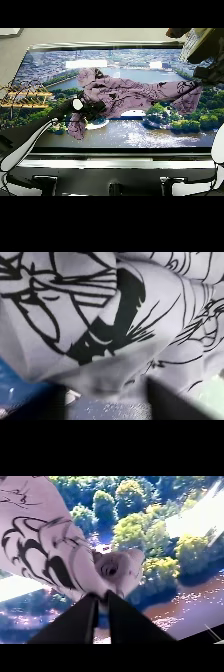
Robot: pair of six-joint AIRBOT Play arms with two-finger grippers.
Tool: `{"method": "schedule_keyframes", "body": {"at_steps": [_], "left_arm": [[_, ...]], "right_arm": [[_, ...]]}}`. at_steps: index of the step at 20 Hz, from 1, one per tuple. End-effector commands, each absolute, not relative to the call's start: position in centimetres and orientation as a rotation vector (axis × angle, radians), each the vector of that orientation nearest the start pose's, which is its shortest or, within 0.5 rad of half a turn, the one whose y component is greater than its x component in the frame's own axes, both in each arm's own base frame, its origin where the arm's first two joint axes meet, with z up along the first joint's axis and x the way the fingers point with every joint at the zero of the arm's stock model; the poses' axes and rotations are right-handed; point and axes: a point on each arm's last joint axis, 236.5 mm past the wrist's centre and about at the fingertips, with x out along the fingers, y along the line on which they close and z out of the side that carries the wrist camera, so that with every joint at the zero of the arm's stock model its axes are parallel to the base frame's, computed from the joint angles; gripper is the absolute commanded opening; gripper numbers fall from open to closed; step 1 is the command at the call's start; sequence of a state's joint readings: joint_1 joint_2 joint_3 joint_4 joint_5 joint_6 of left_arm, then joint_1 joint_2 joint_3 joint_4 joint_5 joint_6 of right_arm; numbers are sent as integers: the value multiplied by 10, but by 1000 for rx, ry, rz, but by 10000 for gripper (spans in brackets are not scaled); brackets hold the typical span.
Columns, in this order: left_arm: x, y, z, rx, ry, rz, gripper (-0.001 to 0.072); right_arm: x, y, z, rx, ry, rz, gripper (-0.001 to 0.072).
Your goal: Fold the clothes and pants, and hang the long-sleeved shirts on hangers.
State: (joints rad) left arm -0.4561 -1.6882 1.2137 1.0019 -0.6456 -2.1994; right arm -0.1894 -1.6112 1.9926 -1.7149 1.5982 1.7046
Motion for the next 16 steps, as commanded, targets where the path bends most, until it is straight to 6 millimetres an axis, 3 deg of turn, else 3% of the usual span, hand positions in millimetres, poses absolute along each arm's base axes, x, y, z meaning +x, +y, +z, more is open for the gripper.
{"method": "schedule_keyframes", "body": {"at_steps": [1,4,5,7,8,9,11,14,16], "left_arm": [[420,-290,-91,-886,1319,-51,23],[418,-288,-91,-874,1330,-54,22],[416,-287,-91,-858,1337,-63,22],[413,-285,-92,-848,1356,-63,22],[413,-283,-92,-849,1360,-60,22],[412,-282,-92,-849,1362,-59,22],[413,-282,-92,-850,1363,-57,22],[413,-282,-92,-850,1362,-58,22],[413,-282,-92,-850,1362,-58,22]], "right_arm": [[448,-126,134,136,1199,-393,149],[453,-128,123,131,1210,-396,168],[456,-125,116,139,1226,-385,258],[464,-100,94,201,1275,-279,547],[466,-75,78,247,1318,-170,598],[463,-47,61,315,1369,-63,602],[453,-10,26,418,1457,75,603],[452,16,-20,566,1463,113,599],[457,34,-37,680,1433,138,574]]}}
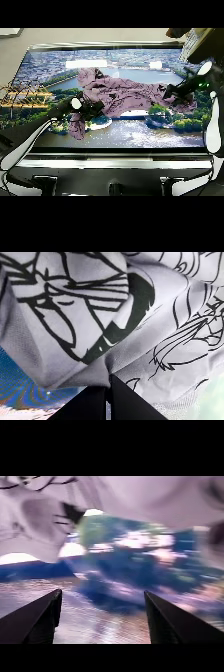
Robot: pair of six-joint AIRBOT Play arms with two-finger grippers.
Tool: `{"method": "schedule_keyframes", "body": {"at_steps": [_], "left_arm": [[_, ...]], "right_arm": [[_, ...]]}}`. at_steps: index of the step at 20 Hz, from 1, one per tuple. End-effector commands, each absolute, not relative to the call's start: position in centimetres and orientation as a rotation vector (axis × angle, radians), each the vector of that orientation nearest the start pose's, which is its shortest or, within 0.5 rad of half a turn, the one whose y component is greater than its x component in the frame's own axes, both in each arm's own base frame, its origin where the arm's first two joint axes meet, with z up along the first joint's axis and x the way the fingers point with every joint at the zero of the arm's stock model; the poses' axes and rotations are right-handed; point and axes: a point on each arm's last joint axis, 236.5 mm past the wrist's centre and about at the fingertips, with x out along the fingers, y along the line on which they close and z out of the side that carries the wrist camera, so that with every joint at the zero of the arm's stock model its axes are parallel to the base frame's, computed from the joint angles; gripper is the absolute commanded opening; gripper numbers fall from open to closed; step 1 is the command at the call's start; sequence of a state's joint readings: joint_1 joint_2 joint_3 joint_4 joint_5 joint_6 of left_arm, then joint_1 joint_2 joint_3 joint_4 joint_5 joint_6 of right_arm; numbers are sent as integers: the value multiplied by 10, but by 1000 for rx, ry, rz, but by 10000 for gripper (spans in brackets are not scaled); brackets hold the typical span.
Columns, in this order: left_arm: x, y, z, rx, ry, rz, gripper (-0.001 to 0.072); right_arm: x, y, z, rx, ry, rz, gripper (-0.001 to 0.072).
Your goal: Fold the clothes and pants, and hang the long-sleeved shirts on hangers.
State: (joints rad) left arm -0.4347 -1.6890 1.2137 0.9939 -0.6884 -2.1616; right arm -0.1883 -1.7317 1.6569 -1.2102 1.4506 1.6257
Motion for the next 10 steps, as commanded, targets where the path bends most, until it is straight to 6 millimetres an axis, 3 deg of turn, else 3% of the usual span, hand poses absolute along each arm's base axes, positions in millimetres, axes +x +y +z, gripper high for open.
{"method": "schedule_keyframes", "body": {"at_steps": [1,7,10], "left_arm": [[413,-282,-92,-844,1360,-63,22],[413,-282,-92,-835,1359,-70,22],[413,-282,-92,-835,1359,-70,22]], "right_arm": [[459,39,-43,699,1415,144,556],[476,80,-74,637,1376,158,553],[472,87,-91,632,1415,143,547]]}}
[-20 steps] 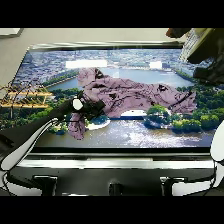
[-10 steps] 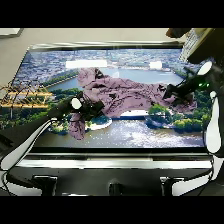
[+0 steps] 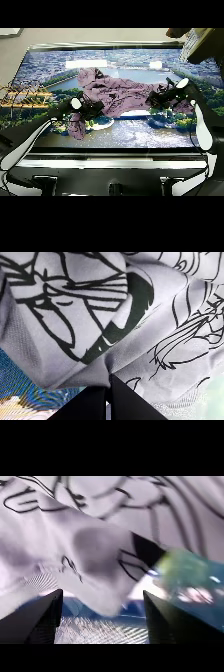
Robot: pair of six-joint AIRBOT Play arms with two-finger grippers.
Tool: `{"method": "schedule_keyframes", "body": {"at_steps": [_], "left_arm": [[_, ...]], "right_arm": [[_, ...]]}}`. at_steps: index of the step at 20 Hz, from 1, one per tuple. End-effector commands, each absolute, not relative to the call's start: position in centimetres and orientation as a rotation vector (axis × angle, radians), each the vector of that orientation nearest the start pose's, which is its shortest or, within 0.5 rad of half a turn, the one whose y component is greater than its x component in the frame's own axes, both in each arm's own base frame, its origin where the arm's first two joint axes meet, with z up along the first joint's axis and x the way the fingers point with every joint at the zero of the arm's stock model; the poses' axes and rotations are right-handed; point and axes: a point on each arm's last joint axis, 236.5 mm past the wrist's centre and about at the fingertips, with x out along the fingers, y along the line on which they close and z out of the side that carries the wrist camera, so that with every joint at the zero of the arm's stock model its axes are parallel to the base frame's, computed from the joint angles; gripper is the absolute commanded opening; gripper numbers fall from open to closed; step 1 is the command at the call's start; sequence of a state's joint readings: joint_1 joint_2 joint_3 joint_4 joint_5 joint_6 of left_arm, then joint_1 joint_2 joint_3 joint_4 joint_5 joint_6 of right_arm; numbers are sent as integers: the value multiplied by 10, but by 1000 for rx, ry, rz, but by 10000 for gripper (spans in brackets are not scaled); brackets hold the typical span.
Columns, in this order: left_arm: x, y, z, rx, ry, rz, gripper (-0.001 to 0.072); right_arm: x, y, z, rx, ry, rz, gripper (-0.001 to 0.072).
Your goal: Fold the clothes and pants, and hang the long-sleeved shirts on hangers.
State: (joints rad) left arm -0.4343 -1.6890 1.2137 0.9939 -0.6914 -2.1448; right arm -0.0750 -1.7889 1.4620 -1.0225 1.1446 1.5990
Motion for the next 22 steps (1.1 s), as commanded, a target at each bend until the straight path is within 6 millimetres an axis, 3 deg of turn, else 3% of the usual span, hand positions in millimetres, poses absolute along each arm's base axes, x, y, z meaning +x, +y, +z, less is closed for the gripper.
{"method": "schedule_keyframes", "body": {"at_steps": [1,3,5,8,11,13,15,18,20,22], "left_arm": [[413,-282,-92,-835,1359,-70,23],[413,-282,-90,-831,1355,-77,22],[422,-281,-75,-764,1310,-153,21],[460,-265,-22,-626,1199,-248,19],[511,-249,76,-531,1000,-335,20],[519,-248,144,-480,906,-407,20],[508,-237,194,-388,872,-437,20],[474,-224,250,-338,825,-453,20],[446,-221,270,-325,818,-470,20],[410,-222,263,-321,907,-473,21]], "right_arm": [[471,85,-94,626,1421,136,438],[473,85,-90,624,1409,136,65],[484,83,-70,617,1342,141,34],[512,76,-7,598,1159,157,34],[533,76,79,588,979,191,34],[536,77,144,566,860,226,34],[527,72,207,518,741,235,34],[491,73,276,481,649,259,34],[460,78,300,457,643,286,34],[426,81,310,418,677,299,34]]}}
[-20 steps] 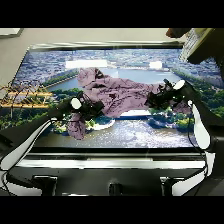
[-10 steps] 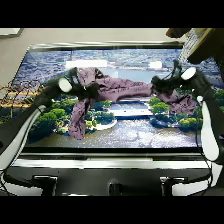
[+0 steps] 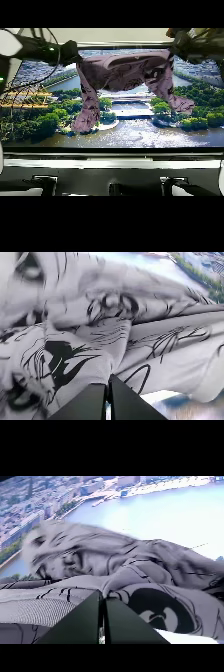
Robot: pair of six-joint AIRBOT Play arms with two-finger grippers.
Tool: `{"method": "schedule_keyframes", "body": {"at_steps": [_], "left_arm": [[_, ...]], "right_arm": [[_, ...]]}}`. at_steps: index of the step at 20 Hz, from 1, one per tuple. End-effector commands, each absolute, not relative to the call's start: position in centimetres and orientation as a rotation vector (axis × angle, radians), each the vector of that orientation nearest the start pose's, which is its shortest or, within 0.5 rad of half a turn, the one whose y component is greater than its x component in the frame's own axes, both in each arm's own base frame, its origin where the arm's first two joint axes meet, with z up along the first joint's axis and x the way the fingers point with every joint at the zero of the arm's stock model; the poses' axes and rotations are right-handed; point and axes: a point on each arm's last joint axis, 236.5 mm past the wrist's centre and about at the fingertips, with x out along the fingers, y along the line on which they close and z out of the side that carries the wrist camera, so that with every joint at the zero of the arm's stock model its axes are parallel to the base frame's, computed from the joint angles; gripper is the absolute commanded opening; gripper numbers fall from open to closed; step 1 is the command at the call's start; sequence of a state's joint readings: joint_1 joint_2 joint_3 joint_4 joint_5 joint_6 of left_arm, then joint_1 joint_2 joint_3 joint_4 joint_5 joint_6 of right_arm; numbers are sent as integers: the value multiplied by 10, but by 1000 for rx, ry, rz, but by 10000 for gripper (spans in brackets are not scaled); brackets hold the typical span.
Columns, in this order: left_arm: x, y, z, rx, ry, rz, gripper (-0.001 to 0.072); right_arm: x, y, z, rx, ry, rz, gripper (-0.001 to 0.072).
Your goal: Fold the clothes and pants, and hang the long-sleeved shirts on hangers.
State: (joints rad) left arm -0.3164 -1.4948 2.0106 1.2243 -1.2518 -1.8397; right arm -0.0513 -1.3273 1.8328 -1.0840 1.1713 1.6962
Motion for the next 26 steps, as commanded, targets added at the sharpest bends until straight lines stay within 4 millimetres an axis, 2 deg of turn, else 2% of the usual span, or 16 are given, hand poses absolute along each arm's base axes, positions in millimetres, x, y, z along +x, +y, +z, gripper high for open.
{"method": "schedule_keyframes", "body": {"at_steps": [1,3,6,8,12,14,16,17,19,21,24,26], "left_arm": [[391,-224,253,-305,975,-476,21],[356,-232,229,-259,1093,-496,21],[317,-245,187,-289,1225,-471,21],[293,-244,156,-326,1294,-430,21],[233,-221,104,-293,1459,-368,21],[209,-213,84,-255,1536,-352,21],[207,-217,72,-240,1544,-363,21],[214,-222,70,-248,1521,-374,21],[237,-232,68,-294,1456,-379,21],[266,-235,64,-367,1397,-352,21],[309,-243,50,-529,1353,-321,21],[331,-249,27,-577,1359,-312,21]], "right_arm": [[408,81,309,396,713,300,34],[374,81,292,352,843,297,34],[322,81,245,318,1111,287,34],[296,81,211,281,1206,235,34],[218,117,135,333,1393,202,34],[196,133,106,399,1419,175,34],[194,149,88,452,1416,165,34],[203,156,85,472,1391,167,34],[233,164,82,532,1318,148,34],[263,160,71,556,1260,75,35],[296,163,41,570,1251,8,35],[310,168,16,585,1277,-30,35]]}}
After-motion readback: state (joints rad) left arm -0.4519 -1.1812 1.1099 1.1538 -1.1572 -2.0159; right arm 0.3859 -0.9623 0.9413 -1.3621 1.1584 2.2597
